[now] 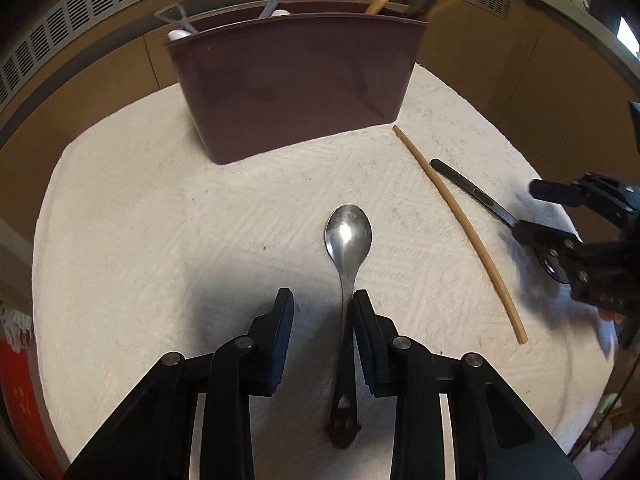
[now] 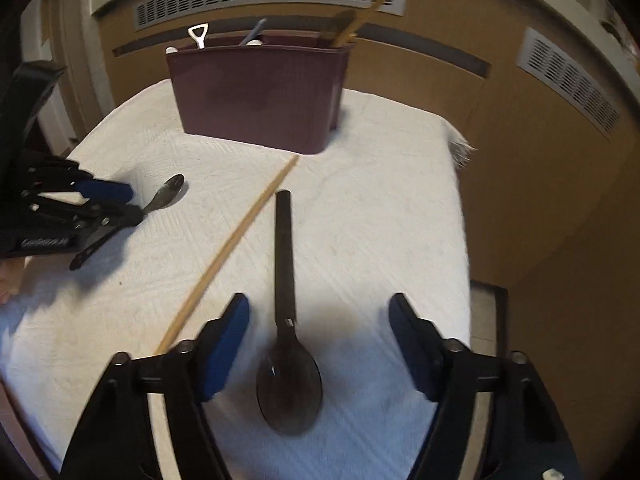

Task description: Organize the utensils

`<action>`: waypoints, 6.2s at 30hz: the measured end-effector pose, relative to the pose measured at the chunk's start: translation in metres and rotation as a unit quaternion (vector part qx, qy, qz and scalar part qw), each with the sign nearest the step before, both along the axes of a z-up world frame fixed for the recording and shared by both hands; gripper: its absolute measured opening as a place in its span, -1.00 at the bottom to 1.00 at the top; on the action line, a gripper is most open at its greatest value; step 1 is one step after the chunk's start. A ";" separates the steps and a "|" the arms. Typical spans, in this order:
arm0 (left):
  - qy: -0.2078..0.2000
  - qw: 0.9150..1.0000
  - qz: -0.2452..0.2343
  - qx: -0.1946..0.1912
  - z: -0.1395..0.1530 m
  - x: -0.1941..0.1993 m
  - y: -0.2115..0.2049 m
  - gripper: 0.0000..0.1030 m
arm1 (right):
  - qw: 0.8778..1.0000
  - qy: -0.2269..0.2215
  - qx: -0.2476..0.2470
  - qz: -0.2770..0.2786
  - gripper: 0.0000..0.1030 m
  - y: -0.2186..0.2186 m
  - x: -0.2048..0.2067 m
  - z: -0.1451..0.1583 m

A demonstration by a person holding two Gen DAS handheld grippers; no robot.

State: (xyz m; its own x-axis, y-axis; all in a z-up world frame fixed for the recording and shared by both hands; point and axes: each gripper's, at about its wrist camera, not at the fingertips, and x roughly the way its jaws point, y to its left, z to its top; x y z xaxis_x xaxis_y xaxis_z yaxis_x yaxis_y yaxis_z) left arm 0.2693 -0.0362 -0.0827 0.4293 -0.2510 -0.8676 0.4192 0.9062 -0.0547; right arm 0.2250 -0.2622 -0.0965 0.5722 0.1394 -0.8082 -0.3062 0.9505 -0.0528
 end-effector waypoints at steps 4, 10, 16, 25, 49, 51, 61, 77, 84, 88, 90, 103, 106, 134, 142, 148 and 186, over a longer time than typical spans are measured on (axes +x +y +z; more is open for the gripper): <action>0.006 1.000 -0.007 -0.016 0.002 -0.010 0.006 -0.37 | 0.999 0.041 0.010 0.028 -0.30 0.013 0.029 -0.010; 0.000 0.999 -0.035 -0.041 0.017 -0.017 0.003 -0.29 | 0.998 0.046 0.010 0.037 -0.80 0.022 0.031 -0.008; -0.001 0.999 -0.042 -0.003 0.012 0.006 -0.024 -0.20 | 0.998 0.028 0.048 0.022 -0.80 0.009 0.008 0.009; -0.002 0.999 -0.023 0.037 -0.001 0.028 -0.047 -0.20 | 0.998 0.019 0.063 0.010 -0.80 0.000 -0.008 0.011; -0.205 0.967 0.067 -0.133 0.103 -0.050 0.014 -0.44 | 0.988 -0.086 0.130 -0.023 -0.80 0.008 -0.018 0.067; -0.221 0.963 0.063 -0.139 0.119 -0.048 0.015 -0.44 | 0.986 -0.099 0.130 -0.021 -0.80 0.011 -0.016 0.076; -0.369 0.907 0.055 -0.195 0.256 -0.019 0.022 -0.43 | 0.927 -0.323 0.191 -0.029 -0.80 0.007 0.017 0.226; -0.300 0.921 0.097 -0.229 0.201 0.101 0.039 -0.43 | 0.925 -0.293 0.215 -0.109 -0.79 0.027 0.130 0.179; -0.278 0.925 0.105 -0.237 0.169 0.125 0.039 -0.43 | 0.932 -0.273 0.200 -0.131 -0.79 0.036 0.162 0.148; -0.269 0.927 0.112 -0.237 0.154 0.135 0.040 -0.43 | 0.930 -0.282 0.190 -0.139 -0.79 0.040 0.168 0.135; -0.267 0.928 0.115 -0.233 0.146 0.138 0.038 -0.43 | 0.930 -0.285 0.186 -0.139 -0.79 0.042 0.170 0.128; -0.231 0.939 0.162 -0.195 0.133 0.083 0.048 0.34 | 0.940 -0.272 0.167 -0.118 0.17 0.040 0.107 0.126; -0.228 0.940 0.180 -0.179 0.131 0.041 0.052 0.49 | 0.944 -0.263 0.163 -0.115 0.46 0.038 0.075 0.129; -0.259 0.950 0.165 -0.052 0.099 -0.170 0.016 0.97 | 0.975 -0.169 0.077 -0.118 1.00 0.028 -0.117 0.087; -0.250 0.952 0.167 -0.054 0.100 -0.168 0.018 0.97 | 0.972 -0.178 0.086 -0.125 1.00 0.022 -0.123 0.090; -0.245 0.954 0.164 -0.053 0.099 -0.167 0.017 0.97 | 0.973 -0.175 0.088 -0.123 1.00 0.023 -0.121 0.091; -0.234 0.959 0.153 -0.044 0.094 -0.165 0.014 0.97 | 0.975 -0.160 0.094 -0.123 1.00 0.017 -0.118 0.085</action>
State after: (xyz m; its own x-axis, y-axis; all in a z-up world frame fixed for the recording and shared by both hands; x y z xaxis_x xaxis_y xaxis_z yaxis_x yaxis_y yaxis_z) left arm 0.1040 -0.0223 0.0110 0.8314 -0.1137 -0.5439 0.1309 0.9914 -0.0071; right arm 0.1070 -0.2457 -0.0117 0.8261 0.0950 -0.5554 -0.0647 0.9952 0.0740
